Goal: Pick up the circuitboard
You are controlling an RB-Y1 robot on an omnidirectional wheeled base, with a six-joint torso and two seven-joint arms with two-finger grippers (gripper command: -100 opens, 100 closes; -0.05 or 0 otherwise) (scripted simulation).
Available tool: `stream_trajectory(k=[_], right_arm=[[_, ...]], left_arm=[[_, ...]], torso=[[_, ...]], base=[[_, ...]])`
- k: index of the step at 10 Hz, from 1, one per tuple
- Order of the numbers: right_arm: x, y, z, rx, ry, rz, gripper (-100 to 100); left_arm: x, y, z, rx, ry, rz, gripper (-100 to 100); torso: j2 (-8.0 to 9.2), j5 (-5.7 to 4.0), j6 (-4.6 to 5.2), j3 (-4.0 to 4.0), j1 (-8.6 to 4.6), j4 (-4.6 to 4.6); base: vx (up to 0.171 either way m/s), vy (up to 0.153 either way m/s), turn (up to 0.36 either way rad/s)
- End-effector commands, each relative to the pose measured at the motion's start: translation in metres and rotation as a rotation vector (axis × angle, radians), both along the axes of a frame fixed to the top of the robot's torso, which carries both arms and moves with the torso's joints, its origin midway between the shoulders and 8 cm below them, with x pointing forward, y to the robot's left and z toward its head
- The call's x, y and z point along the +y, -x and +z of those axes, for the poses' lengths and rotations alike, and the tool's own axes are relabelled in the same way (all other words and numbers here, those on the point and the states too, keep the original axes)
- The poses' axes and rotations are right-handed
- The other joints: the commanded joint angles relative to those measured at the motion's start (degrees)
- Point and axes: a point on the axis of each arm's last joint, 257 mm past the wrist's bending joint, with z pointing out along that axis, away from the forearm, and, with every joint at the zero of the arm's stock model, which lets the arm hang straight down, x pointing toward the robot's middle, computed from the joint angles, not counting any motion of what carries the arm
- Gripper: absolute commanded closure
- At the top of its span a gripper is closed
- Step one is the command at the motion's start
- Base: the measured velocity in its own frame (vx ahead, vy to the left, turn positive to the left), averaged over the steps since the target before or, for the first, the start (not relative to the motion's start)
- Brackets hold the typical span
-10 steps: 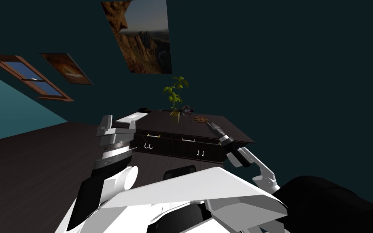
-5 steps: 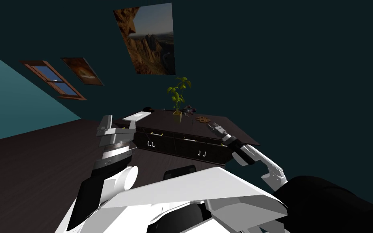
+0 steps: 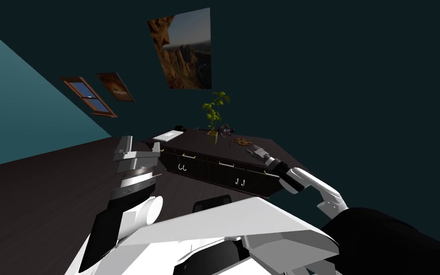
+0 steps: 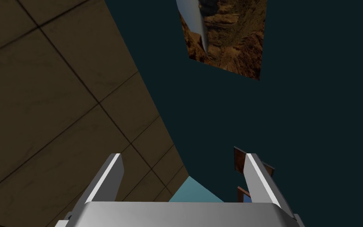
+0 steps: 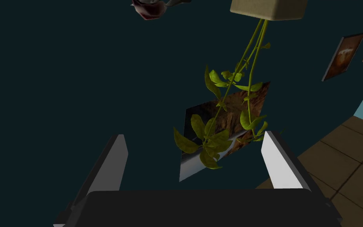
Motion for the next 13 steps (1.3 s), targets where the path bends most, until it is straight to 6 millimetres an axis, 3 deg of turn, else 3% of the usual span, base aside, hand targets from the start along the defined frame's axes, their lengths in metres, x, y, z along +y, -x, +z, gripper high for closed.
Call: stream_trajectory(k=[1, 2, 3, 5, 6, 8, 9, 11, 12, 13], right_arm=[[-0.007, 0.000, -0.004, 0.016, 0.079, 0.010, -100], [-0.005, -0.001, -0.003, 0.021, 0.101, 0.025, -100], [-0.022, 0.001, -0.013, 0.042, 0.193, 0.008, -100], [-0.018, -0.002, -0.010, 0.050, 0.233, 0.036, -100], [-0.035, 0.000, -0.020, 0.075, 0.326, 0.026, -100], [-0.031, -0.003, -0.018, 0.080, 0.363, 0.054, -100], [-0.048, 0.000, -0.028, 0.108, 0.456, 0.050, -100], [-0.044, -0.003, -0.025, 0.113, 0.491, 0.077, -100], [-0.061, 0.000, -0.036, 0.143, 0.579, 0.076, -100], [-0.059, -0.002, -0.034, 0.145, 0.602, 0.094, -100]], left_arm=[[0.000, 0.000, 0.000, 0.000, 0.000, 0.000, 0], [0.000, 0.000, 0.000, 0.000, 0.000, 0.000, 0], [0.000, 0.000, 0.000, 0.000, 0.000, 0.000, 0], [0.000, 0.000, 0.000, 0.000, 0.000, 0.000, 0], [0.000, 0.000, 0.000, 0.000, 0.000, 0.000, 0], [0.000, 0.000, 0.000, 0.000, 0.000, 0.000, 0], [0.000, 0.000, 0.000, 0.000, 0.000, 0.000, 0], [0.000, 0.000, 0.000, 0.000, 0.000, 0.000, 0], [0.000, 0.000, 0.000, 0.000, 0.000, 0.000, 0], [0.000, 0.000, 0.000, 0.000, 0.000, 0.000, 0]], torso=[[0.00, 0.00, 0.00, 0.00, 0.00, 0.00], [0.00, 0.00, 0.04, 0.00, -0.01, 0.00], [-0.02, -0.01, 0.05, -0.01, -0.01, 0.00], [-0.03, 0.00, 0.03, -0.02, -0.02, 0.00], [-0.04, -0.01, 0.05, -0.02, -0.02, 0.00], [-0.05, -0.01, 0.04, -0.02, -0.02, -0.01], [-0.05, -0.01, 0.06, -0.03, -0.02, -0.01], [-0.06, -0.01, 0.05, -0.03, -0.02, -0.01], [-0.06, -0.01, 0.06, -0.03, -0.03, -0.01], [-0.07, -0.01, 0.01, -0.04, -0.02, -0.02]], base=[[-0.019, 0.005, 0.092], [-0.008, 0.002, -0.029], [-0.011, 0.008, 0.166], [-0.011, -0.001, 0.067], [-0.013, 0.006, 0.197], [-0.008, -0.001, 0.055], [-0.007, 0.006, 0.213], [-0.006, -0.002, 0.048], [-0.007, 0.004, 0.182], [-0.007, -0.002, 0.146]])
